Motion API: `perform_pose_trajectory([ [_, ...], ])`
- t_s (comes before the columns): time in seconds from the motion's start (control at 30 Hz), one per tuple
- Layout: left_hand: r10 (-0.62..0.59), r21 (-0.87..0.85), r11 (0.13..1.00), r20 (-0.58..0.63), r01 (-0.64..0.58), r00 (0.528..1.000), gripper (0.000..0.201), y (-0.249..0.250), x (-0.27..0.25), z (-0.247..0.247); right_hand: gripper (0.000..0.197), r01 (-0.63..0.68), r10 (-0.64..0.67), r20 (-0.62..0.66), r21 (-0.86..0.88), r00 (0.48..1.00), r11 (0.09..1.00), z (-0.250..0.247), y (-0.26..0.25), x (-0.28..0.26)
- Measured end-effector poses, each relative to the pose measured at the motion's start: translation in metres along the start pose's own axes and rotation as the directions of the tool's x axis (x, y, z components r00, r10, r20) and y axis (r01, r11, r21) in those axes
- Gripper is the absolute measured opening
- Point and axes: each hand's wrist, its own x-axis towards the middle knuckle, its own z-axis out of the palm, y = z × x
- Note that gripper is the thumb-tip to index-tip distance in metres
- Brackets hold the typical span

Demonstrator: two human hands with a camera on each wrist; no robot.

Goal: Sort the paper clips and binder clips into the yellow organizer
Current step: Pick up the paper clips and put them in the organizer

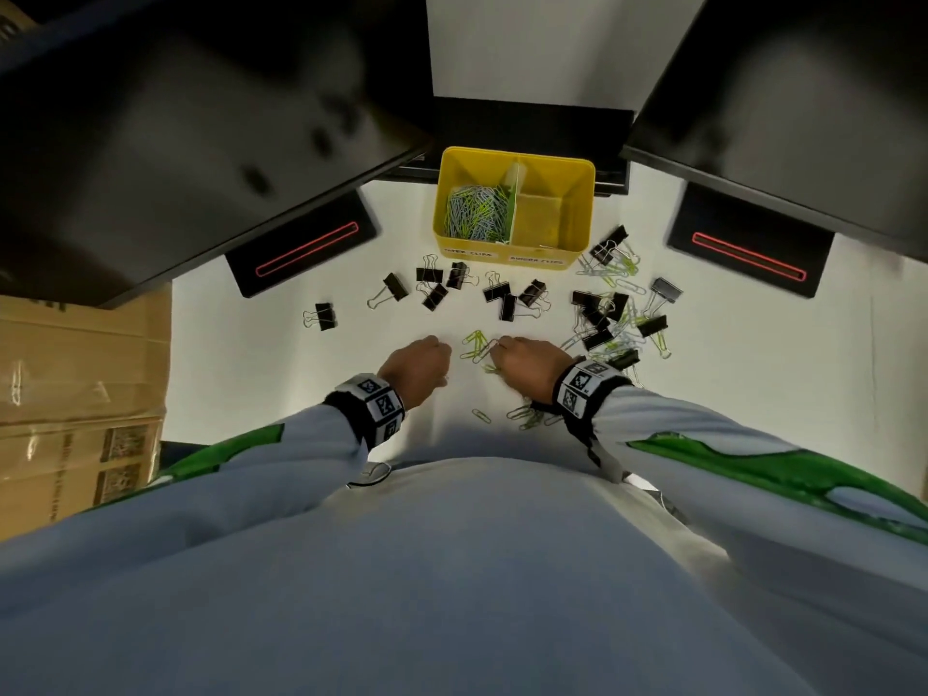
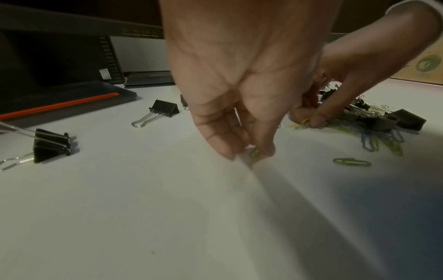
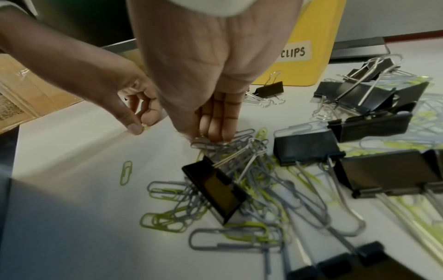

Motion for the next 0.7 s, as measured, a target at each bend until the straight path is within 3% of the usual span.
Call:
perform_pose_trajectory([
  [0.17, 0.086, 0.08, 0.993, 0.034, -0.089, 0.996, 0.006, -0.003, 0.006, 0.003, 0.022, -0.085, 0.084, 0.015, 0.076, 0.996, 0.993, -0.004, 0.013, -0.006],
  [0.27, 0.058, -0.096, 0.993, -0.051, -0.062, 0.997, 0.006, 0.009, 0.009, -0.005, 0.018, -0.128, 0.131, -0.016, 0.14, 0.991, 0.982, -0.008, 0.018, -0.012],
  [0.33, -0.007, -0.26, 0.966, -0.099, -0.019, 0.995, 0.016, 0.021, 0.015, -0.012, 0.017, -0.154, 0.161, -0.025, 0.177, 0.987, 0.972, -0.01, 0.021, -0.015],
  [0.4, -0.044, -0.319, 0.948, -0.108, 0.007, 0.993, 0.03, 0.033, 0.023, -0.017, 0.014, -0.165, 0.177, -0.038, 0.213, 0.983, 0.963, -0.013, 0.023, -0.018],
  [0.53, -0.107, -0.239, 0.968, -0.104, 0.079, 0.989, 0.035, 0.042, 0.034, -0.014, 0.011, -0.107, 0.126, -0.03, 0.36, 0.992, 0.927, -0.016, 0.01, -0.015],
  [0.7, -0.096, -0.121, 0.99, -0.16, 0.077, 0.982, 0.023, 0.035, 0.038, -0.013, 0.015, -0.149, 0.168, -0.039, 0.301, 0.985, 0.942, -0.011, -0.015, 0.008],
])
